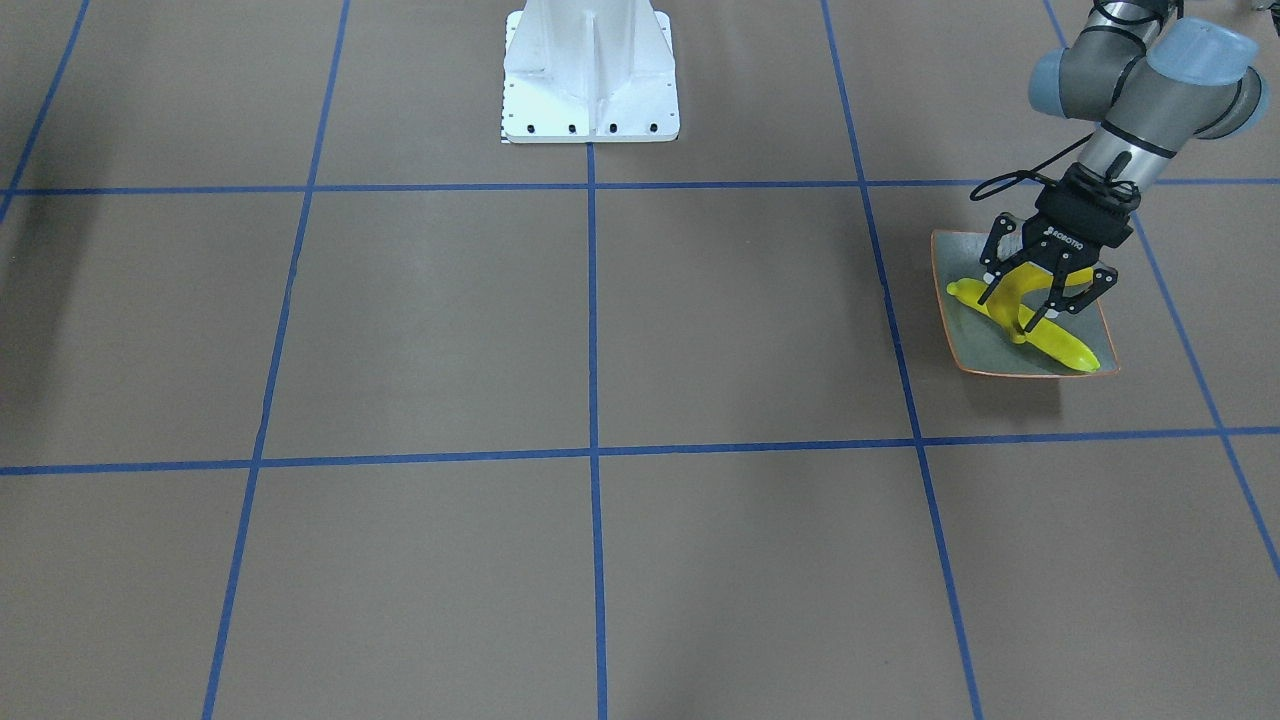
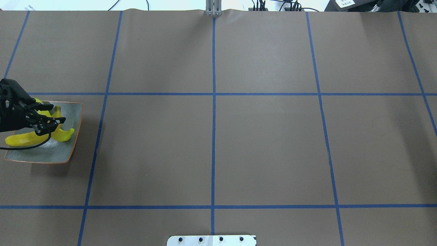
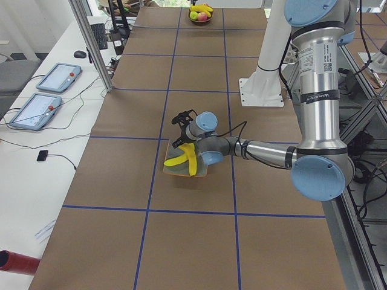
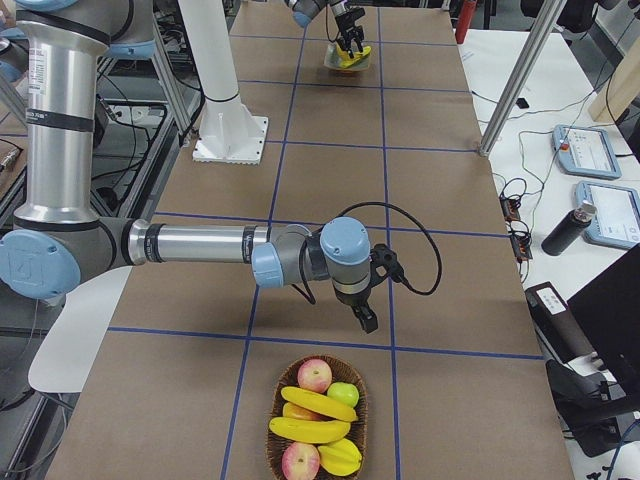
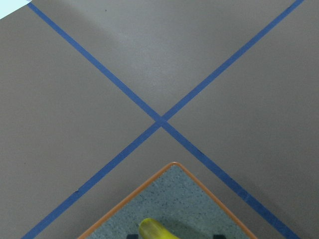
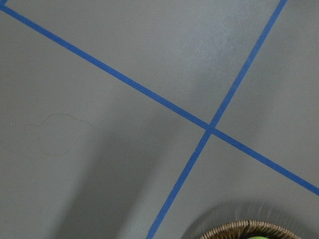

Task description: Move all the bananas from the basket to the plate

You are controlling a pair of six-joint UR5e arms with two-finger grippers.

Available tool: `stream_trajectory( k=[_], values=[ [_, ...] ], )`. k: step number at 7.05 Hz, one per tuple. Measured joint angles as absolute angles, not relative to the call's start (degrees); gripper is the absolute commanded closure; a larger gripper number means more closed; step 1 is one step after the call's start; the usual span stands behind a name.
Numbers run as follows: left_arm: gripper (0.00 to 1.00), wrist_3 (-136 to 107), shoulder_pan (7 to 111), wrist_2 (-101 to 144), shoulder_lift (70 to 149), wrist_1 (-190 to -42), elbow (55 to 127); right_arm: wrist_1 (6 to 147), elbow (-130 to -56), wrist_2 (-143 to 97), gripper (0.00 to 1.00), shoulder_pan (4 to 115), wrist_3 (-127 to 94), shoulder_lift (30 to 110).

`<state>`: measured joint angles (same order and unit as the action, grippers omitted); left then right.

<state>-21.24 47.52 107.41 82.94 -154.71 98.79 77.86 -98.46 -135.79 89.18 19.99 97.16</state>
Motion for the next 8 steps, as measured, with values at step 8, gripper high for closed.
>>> stream_trajectory(
  k=[8],
  values=[
    [0.01, -29.73, 47.98, 112.71, 83.68, -154.53, 103.75, 77.38, -81.44, -135.25, 0.00, 100.51, 35.76, 97.21]
  ],
)
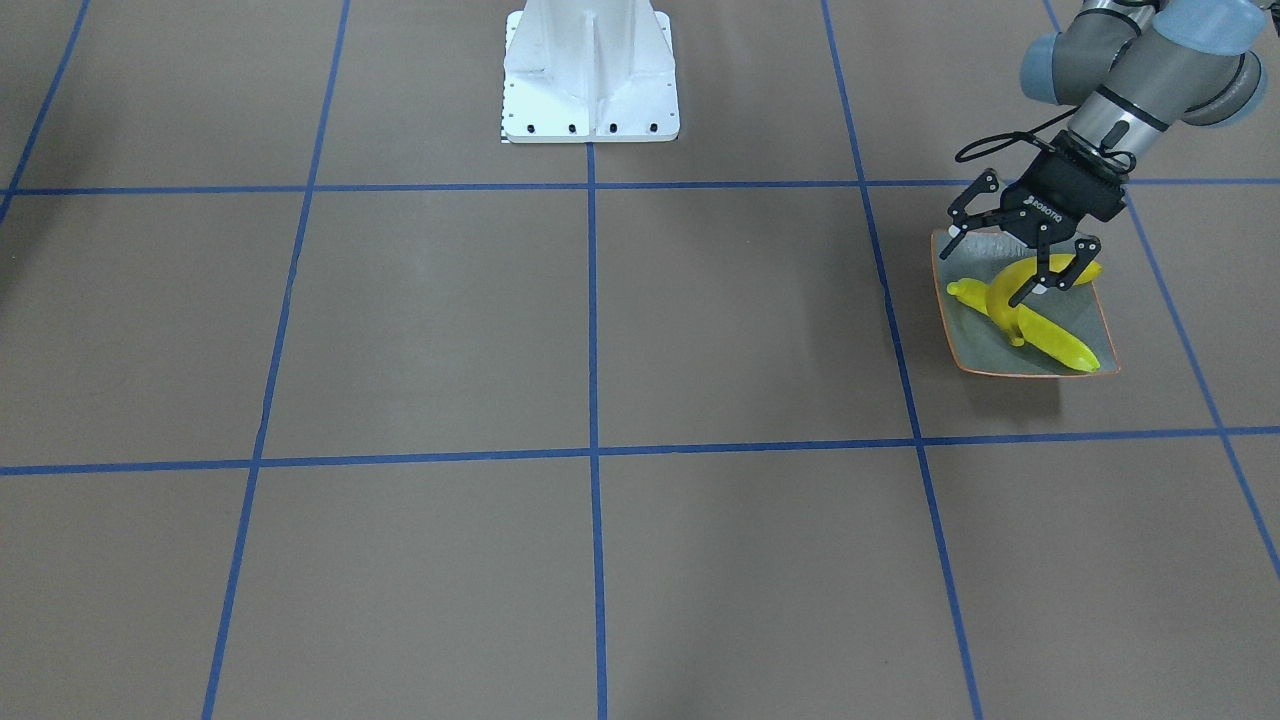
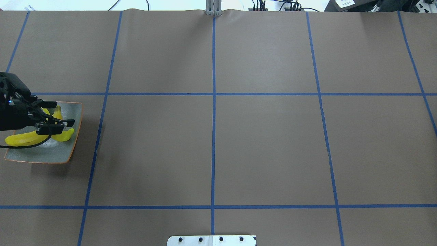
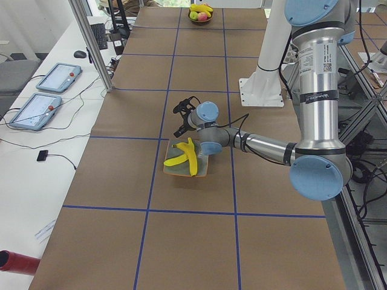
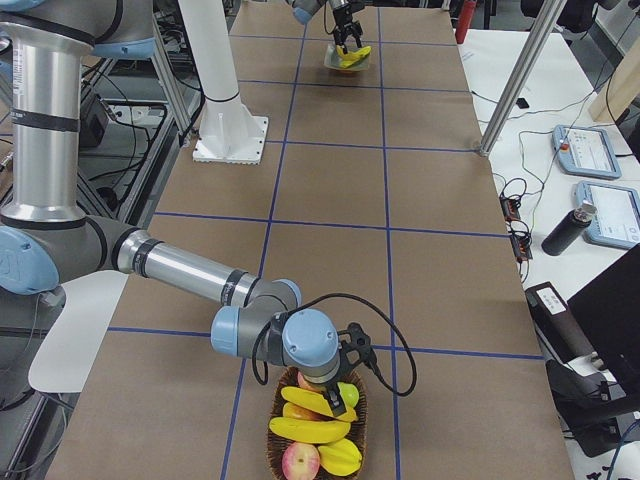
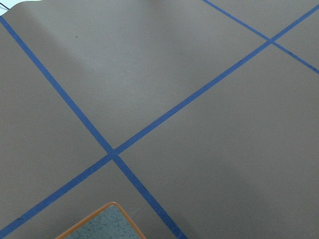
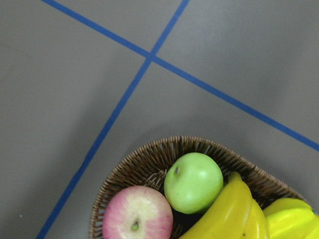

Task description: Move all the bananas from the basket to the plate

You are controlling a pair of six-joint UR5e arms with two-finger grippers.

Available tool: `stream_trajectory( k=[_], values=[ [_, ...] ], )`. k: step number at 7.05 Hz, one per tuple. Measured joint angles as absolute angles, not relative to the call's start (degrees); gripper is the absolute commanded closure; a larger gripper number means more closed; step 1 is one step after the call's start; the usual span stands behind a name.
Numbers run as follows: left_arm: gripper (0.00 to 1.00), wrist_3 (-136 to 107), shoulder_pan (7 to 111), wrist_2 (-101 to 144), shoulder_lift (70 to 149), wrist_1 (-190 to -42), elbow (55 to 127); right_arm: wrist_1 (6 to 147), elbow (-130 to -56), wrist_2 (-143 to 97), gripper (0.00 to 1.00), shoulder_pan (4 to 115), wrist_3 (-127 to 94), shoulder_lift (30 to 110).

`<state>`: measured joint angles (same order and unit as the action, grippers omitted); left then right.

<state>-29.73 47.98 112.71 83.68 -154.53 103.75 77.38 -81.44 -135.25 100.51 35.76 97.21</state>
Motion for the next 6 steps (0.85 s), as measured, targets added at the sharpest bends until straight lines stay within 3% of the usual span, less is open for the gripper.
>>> stream_trajectory(
  k=[6],
  values=[
    [0.01, -29.88, 47.99, 112.36, 83.26, -155.03, 103.80, 72.06, -74.16, -135.08, 0.08, 96.52, 17.35, 95.15]
  ],
)
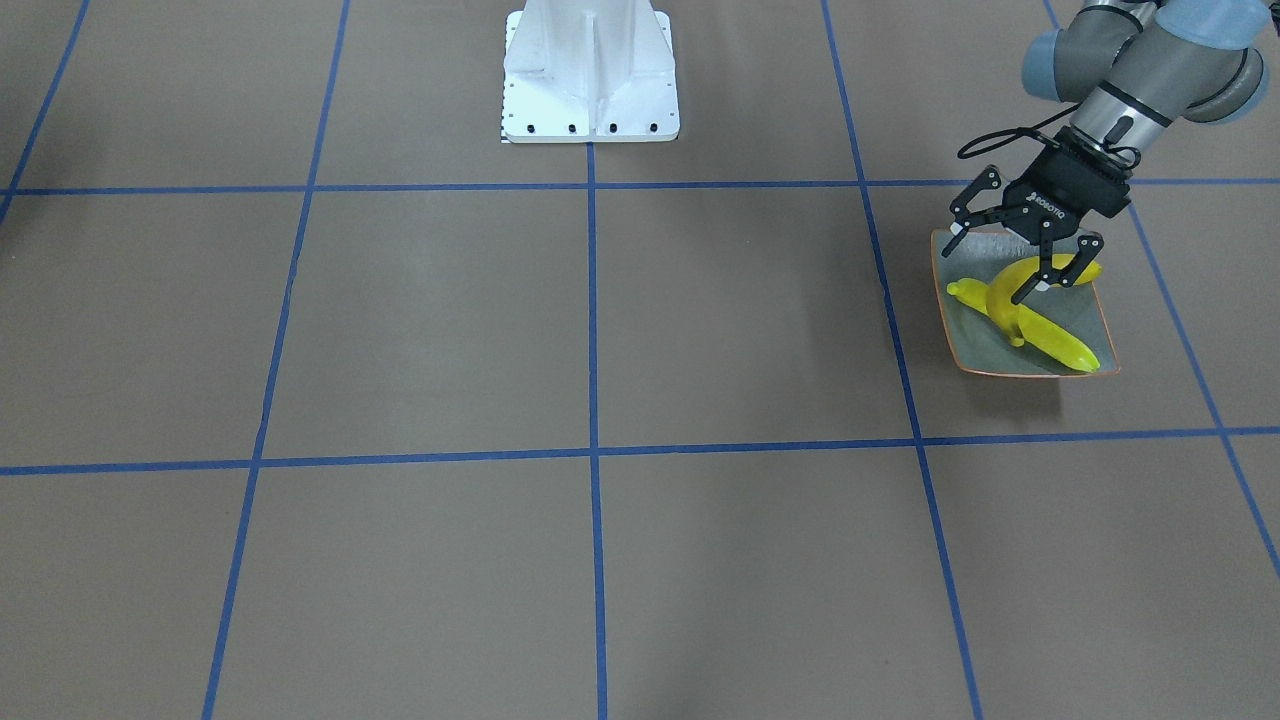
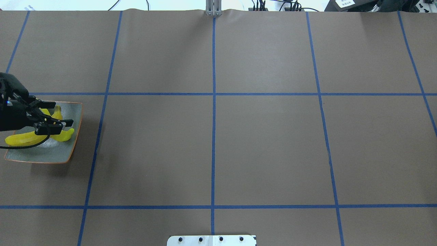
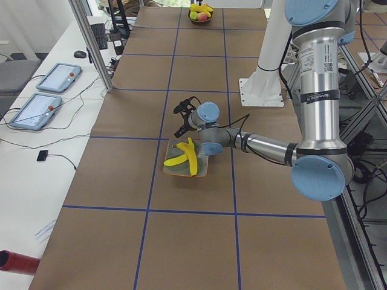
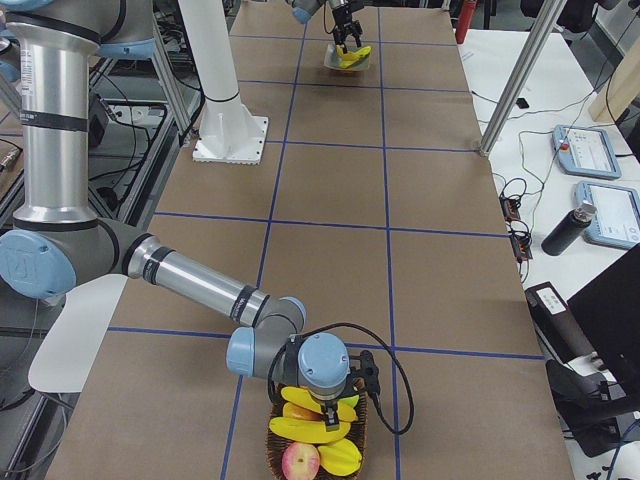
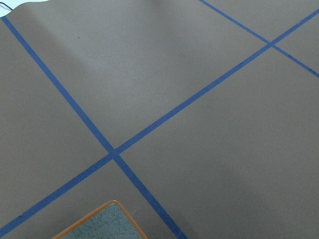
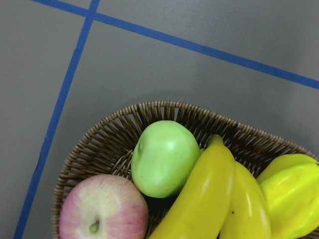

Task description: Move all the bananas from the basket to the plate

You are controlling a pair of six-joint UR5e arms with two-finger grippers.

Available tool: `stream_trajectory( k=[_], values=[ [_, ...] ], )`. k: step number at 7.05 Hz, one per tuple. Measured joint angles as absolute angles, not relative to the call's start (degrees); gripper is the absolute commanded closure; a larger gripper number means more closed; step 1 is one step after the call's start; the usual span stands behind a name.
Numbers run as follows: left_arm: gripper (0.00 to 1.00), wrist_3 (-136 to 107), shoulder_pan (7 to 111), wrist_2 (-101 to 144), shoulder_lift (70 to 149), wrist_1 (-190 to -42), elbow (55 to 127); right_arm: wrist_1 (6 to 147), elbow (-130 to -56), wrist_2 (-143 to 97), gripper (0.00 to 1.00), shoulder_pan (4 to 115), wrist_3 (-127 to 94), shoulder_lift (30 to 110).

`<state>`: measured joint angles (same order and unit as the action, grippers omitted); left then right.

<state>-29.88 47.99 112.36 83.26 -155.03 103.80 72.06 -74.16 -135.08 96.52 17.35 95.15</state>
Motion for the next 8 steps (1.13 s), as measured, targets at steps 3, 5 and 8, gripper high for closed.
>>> stream_trajectory(
  k=[3, 5, 8],
  values=[
    [0.01, -29.88, 47.99, 112.24, 83.74, -155.06, 103.86, 68.36, -71.67, -134.18, 0.33, 95.34, 11.97, 95.35],
    [0.01, -29.83, 47.99, 112.22, 83.93, -155.11, 103.88, 67.59, -71.39, -134.26, 0.51, 94.52, 9.85, 95.28],
    [0.01, -29.85, 47.99, 112.15, 84.28, -155.13, 103.89, 67.34, -71.42, -134.29, 1.00, 93.91, 9.39, 95.33]
  ],
)
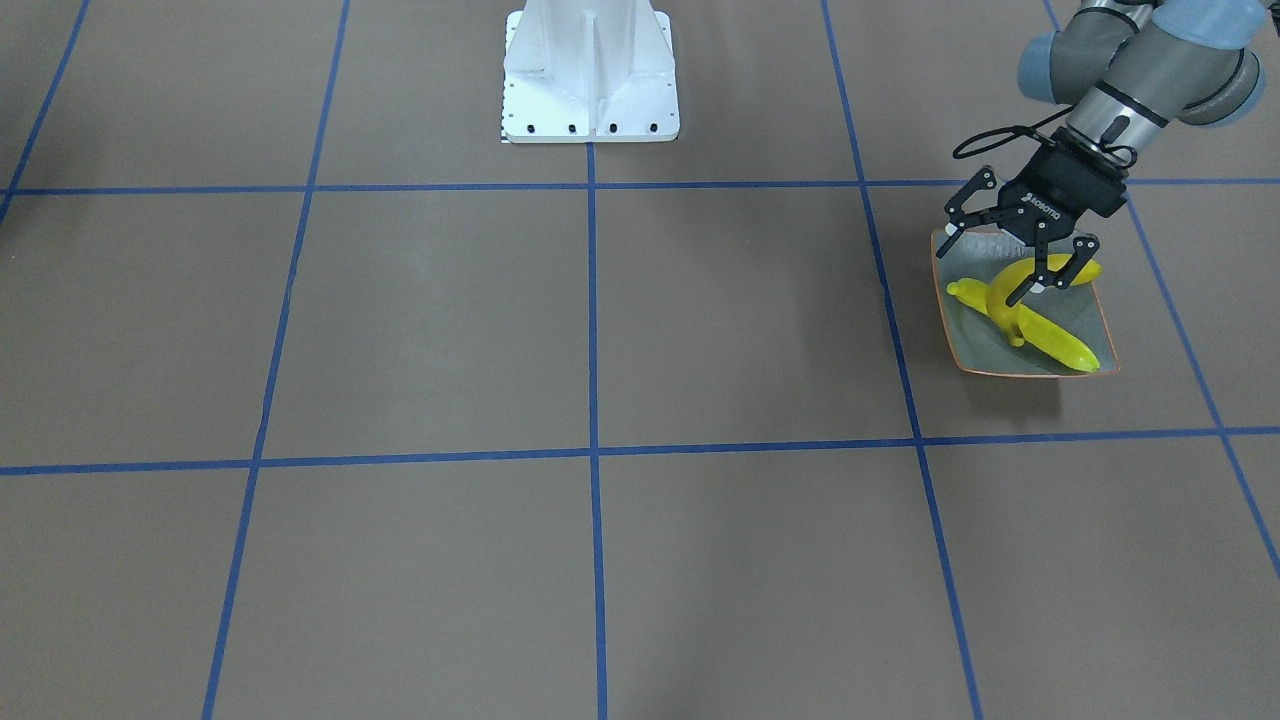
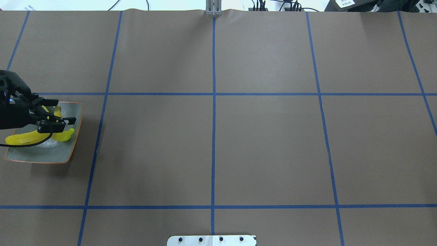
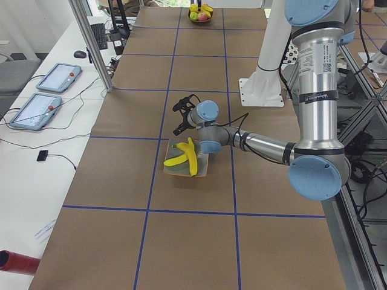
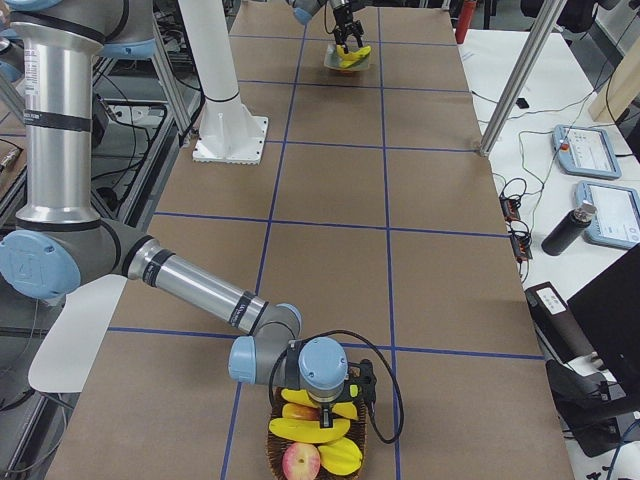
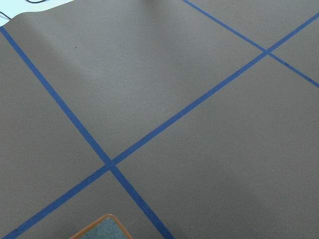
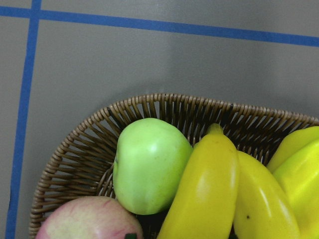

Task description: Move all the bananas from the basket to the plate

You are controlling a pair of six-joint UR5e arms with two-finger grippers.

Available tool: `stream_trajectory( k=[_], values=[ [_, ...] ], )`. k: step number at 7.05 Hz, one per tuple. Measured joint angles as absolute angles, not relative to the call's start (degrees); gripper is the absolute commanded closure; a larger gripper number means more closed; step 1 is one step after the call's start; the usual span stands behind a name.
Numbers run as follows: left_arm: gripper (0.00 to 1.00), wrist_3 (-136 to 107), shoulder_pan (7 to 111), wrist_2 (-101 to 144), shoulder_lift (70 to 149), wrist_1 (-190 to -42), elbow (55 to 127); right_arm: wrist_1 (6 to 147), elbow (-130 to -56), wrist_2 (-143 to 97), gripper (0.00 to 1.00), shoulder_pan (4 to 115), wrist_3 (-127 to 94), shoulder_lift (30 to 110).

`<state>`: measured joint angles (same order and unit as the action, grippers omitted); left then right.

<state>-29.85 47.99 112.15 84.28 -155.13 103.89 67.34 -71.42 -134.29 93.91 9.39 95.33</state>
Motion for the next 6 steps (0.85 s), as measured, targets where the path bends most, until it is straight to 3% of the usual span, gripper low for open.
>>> stream_trajectory(
  k=[6],
  values=[
    [0.01, -30.46, 48.03, 112.20, 84.85, -154.96, 103.54, 64.04, -74.65, -134.09, 1.00, 96.67, 12.67, 95.68]
  ],
)
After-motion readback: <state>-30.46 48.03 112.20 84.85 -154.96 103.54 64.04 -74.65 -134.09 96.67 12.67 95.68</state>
